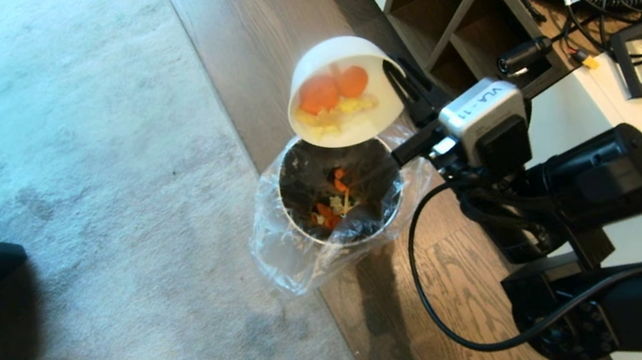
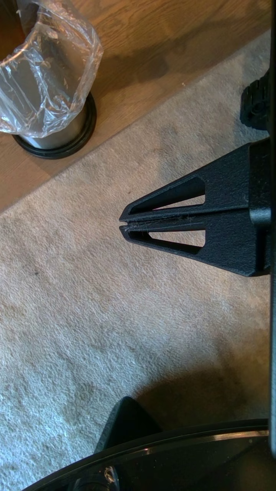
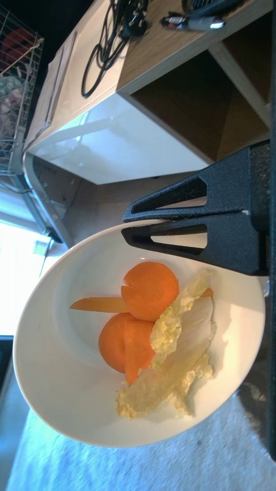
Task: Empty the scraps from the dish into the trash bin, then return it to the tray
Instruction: Pour the leftover food from the bowl into the trash can
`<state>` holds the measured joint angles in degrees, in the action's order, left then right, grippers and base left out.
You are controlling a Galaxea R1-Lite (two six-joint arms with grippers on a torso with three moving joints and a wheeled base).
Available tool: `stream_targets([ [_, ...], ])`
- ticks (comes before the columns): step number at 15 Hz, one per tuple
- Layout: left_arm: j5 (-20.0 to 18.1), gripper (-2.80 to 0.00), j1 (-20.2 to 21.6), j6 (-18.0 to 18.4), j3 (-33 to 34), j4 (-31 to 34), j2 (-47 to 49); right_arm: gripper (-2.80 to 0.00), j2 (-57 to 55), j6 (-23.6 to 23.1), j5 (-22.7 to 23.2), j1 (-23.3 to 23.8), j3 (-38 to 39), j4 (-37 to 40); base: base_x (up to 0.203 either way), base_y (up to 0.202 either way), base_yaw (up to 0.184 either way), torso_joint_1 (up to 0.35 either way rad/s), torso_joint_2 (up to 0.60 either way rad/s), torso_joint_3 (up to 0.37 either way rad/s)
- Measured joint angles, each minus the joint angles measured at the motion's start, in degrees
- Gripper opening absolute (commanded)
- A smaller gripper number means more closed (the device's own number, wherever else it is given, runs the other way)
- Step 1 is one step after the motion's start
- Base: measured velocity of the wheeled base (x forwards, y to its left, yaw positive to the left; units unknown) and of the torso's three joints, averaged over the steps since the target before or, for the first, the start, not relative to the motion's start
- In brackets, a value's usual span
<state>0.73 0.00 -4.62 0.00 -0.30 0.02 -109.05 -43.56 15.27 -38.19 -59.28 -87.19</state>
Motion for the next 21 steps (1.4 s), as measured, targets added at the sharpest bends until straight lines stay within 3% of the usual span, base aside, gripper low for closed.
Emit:
stream_targets([
  [5,0.0,-2.80,0.0,0.0,0.0,0.0,0.0,-2.80,0.4,5.7,1.6,0.6,-1.0,0.0,0.000,0.000,0.000,0.000,0.00,0.000],
  [10,0.0,-2.80,0.0,0.0,0.0,0.0,0.0,-2.80,0.4,6.2,1.6,2.8,-0.1,0.0,0.000,0.000,0.000,0.000,0.00,0.000],
  [12,0.0,-2.80,0.0,0.0,0.0,0.0,0.0,-2.80,0.1,2.6,2.3,3.6,0.0,0.0,0.000,0.000,0.000,0.000,0.00,0.000],
  [16,0.0,-2.80,0.0,0.0,0.0,0.0,0.0,-2.80,-0.9,-10.5,7.5,4.1,-2.6,0.0,0.000,0.000,0.000,0.000,0.00,0.000],
  [19,0.0,-2.80,0.0,0.0,0.0,0.0,0.0,-2.80,-1.5,-19.7,7.9,4.0,-4.4,0.0,0.000,0.000,0.000,0.000,0.00,0.000],
  [21,0.0,-2.80,0.0,0.0,0.0,0.0,0.0,-2.80,-1.5,-23.3,7.9,3.9,-4.4,0.0,0.000,0.000,0.000,0.000,0.00,0.000],
])
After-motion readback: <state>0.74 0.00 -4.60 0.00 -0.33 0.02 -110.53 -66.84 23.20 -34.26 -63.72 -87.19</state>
